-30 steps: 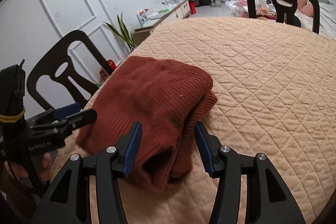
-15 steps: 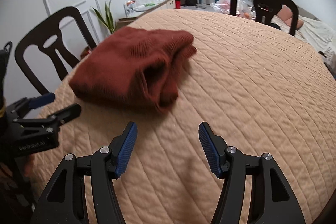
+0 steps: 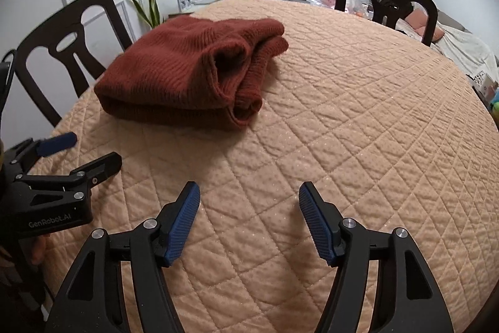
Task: Fold small clothes
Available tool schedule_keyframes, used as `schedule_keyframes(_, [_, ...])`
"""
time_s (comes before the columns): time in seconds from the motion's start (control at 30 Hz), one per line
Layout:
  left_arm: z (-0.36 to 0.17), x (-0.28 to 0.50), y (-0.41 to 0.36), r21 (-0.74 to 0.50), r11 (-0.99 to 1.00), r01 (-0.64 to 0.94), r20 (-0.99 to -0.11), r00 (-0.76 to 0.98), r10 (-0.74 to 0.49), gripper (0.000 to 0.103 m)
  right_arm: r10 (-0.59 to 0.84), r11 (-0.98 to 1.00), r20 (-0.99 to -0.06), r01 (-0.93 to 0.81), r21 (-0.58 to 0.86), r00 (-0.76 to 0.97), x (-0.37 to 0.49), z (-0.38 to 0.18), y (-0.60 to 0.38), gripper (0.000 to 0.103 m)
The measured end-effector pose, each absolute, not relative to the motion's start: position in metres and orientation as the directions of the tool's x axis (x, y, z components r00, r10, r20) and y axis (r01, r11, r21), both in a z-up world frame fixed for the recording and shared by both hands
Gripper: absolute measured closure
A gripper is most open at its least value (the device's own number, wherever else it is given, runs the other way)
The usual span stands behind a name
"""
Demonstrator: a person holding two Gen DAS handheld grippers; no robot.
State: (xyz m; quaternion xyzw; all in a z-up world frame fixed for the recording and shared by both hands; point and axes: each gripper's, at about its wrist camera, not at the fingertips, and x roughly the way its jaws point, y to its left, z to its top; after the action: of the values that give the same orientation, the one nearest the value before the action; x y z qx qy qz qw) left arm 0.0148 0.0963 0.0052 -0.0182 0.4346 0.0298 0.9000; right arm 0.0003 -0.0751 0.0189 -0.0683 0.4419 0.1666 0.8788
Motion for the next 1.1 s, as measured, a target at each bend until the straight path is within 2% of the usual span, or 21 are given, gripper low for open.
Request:
schedule_keyframes(0.47, [0.0020, 0.0177, 0.0962, -0.006, 0.997, -0.077, -0.792, 0.610, 0.042, 0.001, 0.220, 0.937, -0.793, -0.349, 0.009, 0.569, -0.0030, 0.0151, -0.0723, 0.032])
schedule_keyframes(1.1, [0.0010, 0.0176, 0.0948, -0.008, 0.997, -0.076, -0.792, 0.610, 0.040, 0.001, 0.228, 0.934, -0.789, -0.357, 0.012, 0.571, -0.0022, 0.0140, -0.0716, 0.028])
